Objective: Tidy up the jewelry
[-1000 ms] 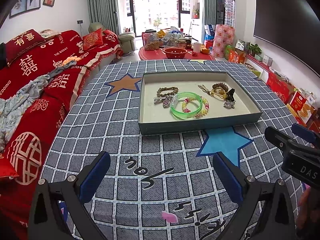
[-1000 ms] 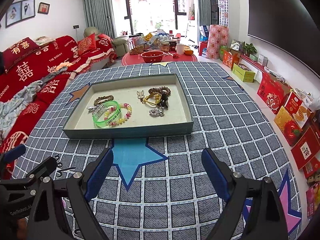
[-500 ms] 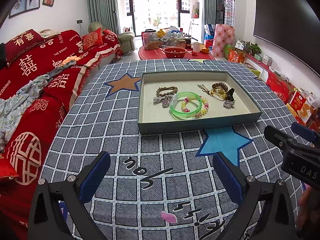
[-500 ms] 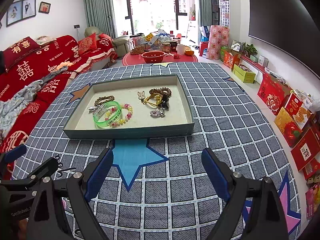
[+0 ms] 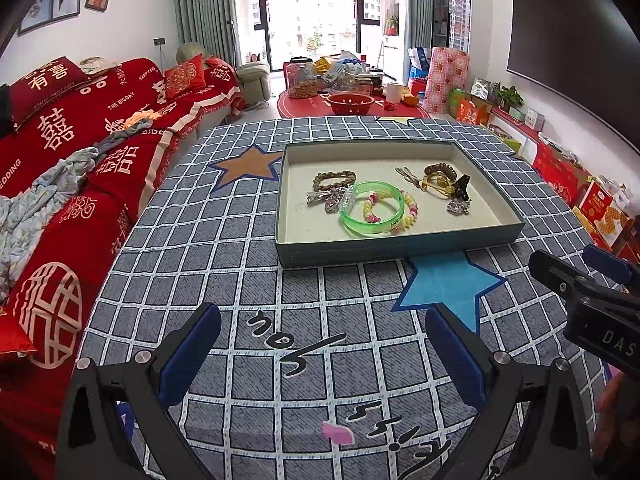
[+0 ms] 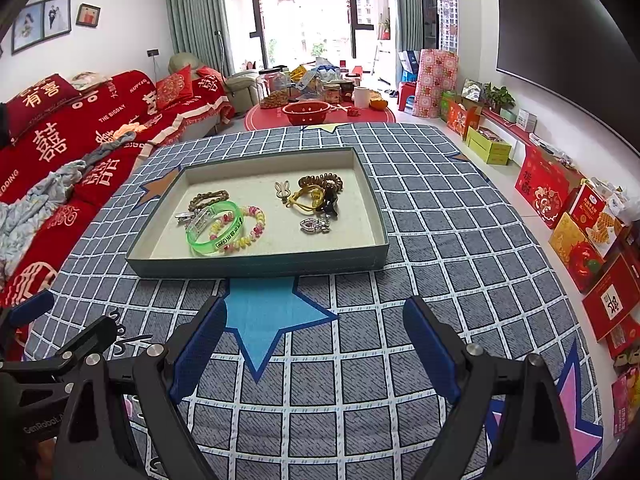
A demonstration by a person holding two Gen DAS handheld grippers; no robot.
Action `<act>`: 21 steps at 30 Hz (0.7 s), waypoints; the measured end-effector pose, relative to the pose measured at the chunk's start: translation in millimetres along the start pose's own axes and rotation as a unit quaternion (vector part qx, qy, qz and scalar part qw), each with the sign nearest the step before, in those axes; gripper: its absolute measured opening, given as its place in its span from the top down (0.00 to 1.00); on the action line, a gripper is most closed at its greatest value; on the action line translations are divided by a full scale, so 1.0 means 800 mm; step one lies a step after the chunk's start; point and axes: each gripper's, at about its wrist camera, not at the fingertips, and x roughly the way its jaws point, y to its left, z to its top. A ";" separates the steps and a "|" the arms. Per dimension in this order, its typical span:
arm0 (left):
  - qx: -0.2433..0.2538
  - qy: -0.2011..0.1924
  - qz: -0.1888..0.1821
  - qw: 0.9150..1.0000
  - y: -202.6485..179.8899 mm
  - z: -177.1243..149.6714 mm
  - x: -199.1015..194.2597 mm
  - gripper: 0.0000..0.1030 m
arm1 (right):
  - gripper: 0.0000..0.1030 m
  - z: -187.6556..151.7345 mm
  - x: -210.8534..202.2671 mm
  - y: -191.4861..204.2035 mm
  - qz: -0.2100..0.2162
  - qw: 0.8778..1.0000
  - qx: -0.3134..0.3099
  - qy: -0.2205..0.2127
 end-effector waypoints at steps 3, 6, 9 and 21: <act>0.001 0.000 0.000 1.000 0.000 0.000 0.000 0.00 | 0.11 0.000 0.000 0.000 0.000 1.000 0.000 0.000; 0.001 0.000 0.000 1.000 0.000 0.000 0.000 0.00 | 0.11 0.000 0.000 0.000 0.001 1.000 0.000 0.000; 0.001 0.000 0.000 1.000 0.000 0.000 0.000 0.00 | 0.11 0.000 0.000 0.000 0.000 1.000 0.000 0.000; 0.001 0.002 0.000 1.000 0.000 -0.003 0.001 0.00 | 0.11 0.000 -0.001 -0.001 0.001 1.000 0.001 0.001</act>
